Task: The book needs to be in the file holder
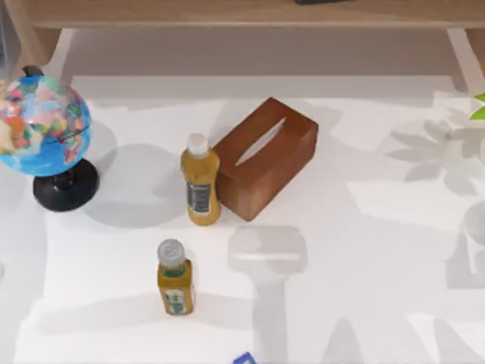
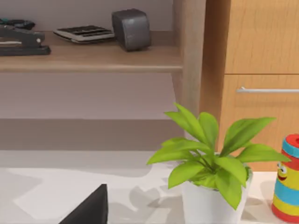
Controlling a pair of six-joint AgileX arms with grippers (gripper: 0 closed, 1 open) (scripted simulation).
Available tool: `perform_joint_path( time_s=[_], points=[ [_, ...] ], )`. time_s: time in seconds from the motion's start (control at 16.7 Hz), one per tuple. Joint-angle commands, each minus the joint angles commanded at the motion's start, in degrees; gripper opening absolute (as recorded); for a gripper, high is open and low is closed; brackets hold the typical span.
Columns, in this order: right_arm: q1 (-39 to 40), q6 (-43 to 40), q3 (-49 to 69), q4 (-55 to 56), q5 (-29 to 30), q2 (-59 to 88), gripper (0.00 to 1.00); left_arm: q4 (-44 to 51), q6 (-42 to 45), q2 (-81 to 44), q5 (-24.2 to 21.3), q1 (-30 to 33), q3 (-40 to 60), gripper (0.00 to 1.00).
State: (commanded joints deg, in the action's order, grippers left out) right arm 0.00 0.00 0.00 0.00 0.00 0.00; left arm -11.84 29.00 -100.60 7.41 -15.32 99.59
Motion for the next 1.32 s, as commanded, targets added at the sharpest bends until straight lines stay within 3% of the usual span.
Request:
perform_joint_path(
  time_s=[0.36,0.6,1.02,1.32],
  points=[
    [0.0,0.0,0.0,0.0,0.0,0.0,1.00,-8.3,26.3,-3.3,-9.0,-19.3,-22.9,0.00],
    [0.0,0.0,0.0,0.0,0.0,0.0,1.00,-13.6,43.7,-5.6,-17.0,-25.2,-35.8,0.00],
    [0.0,0.0,0.0,0.0,0.0,0.0,1.00,-23.5,66.0,-6.4,-33.5,-17.8,-45.5,0.00],
    [0.0,0.0,0.0,0.0,0.0,0.0,1.00,-25.8,70.4,-8.4,-37.8,-13.5,-46.2,0.00]
  ],
)
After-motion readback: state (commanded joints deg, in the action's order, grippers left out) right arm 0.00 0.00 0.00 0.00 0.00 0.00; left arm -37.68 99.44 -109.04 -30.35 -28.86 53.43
